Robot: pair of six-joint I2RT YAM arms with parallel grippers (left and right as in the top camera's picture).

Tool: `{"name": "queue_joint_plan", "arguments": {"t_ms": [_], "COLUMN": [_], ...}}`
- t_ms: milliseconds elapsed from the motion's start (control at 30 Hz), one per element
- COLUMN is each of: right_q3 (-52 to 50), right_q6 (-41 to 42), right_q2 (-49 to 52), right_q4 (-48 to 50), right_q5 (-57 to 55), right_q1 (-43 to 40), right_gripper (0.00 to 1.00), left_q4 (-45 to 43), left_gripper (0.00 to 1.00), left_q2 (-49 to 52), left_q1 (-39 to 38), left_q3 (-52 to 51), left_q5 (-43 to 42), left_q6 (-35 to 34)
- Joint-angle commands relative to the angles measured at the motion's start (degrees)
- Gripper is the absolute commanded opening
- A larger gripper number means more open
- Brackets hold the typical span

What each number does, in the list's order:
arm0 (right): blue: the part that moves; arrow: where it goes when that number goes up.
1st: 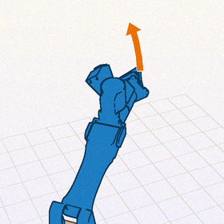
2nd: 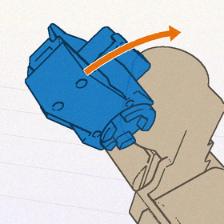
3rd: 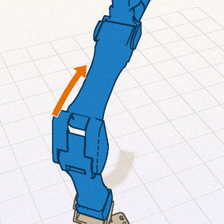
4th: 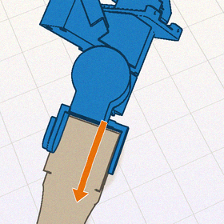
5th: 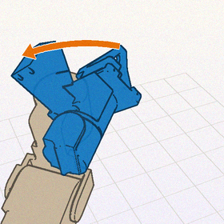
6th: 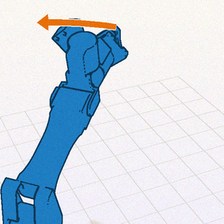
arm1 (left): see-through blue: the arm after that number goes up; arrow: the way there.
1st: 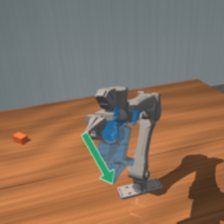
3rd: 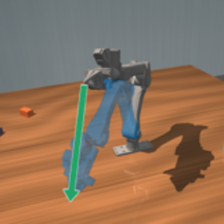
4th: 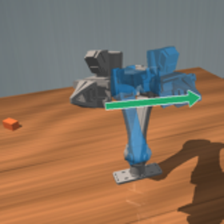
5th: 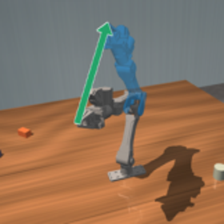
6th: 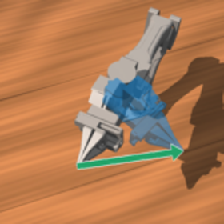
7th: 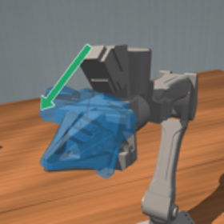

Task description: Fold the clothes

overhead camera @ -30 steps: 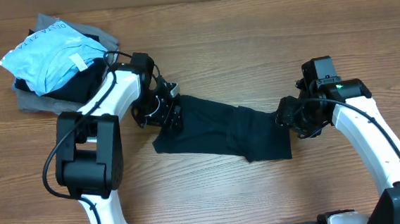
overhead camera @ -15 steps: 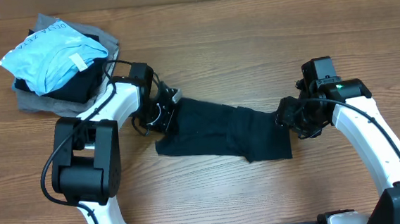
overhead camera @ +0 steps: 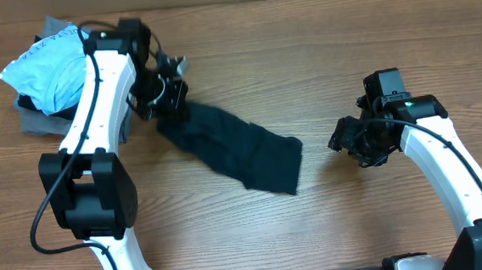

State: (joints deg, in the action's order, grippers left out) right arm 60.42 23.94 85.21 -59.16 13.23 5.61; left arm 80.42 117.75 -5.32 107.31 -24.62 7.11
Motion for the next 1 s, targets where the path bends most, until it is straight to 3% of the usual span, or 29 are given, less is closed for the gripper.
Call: {"name": "queue_joint_plan", "arguments": {"t_ms": [0, 300, 667, 733, 800, 867, 967], "right_q3": [1.2, 1.2, 1.2, 1.2, 1.2, 1.2, 1.2], "right_q6": [-0.3, -0.3, 3.8, 4.7, 4.9, 4.8, 1.3], "right_q2": [-1.3, -1.3, -1.3, -1.3, -1.3, -1.3, -1.3], "right_q4": [0.4, 0.5, -0.7, -0.9, -1.3, -1.9, -2.4], "right_q5": [-0.3, -0.7, -4.9, -5.1, -5.0, -5.0, -3.1], "right_q1": [-0.2, -0.2, -0.9, -2.1, -3.7, -5.2, -6.7], "right_gripper": [0.62, 0.63, 0.66, 0.68, 0.68, 0.69, 0.69], "left_q4": [0.2, -0.7, -1.6, -2.0, -2.5, -2.9, -2.6], "left_gripper": [0.04, 0.04, 0.04, 0.08, 0.29, 0.4, 0.4], "left_q2": [-1.7, -1.6, -1.3, -1.1, -1.0, -1.0, -1.0], "left_q1": [-4.2, -18.4, -31.6, -33.0, -33.9, -34.5, -34.3], "left_q3": [3.0, 0.7, 0.7, 0.7, 0.7, 0.7, 0.7], "left_q5": [-0.1, 1.4, 13.7, 16.2, 17.4, 17.7, 18.7], "left_q6": [-5.0, -7.6, -13.6, -15.6, -17.0, -17.4, -17.4]}}
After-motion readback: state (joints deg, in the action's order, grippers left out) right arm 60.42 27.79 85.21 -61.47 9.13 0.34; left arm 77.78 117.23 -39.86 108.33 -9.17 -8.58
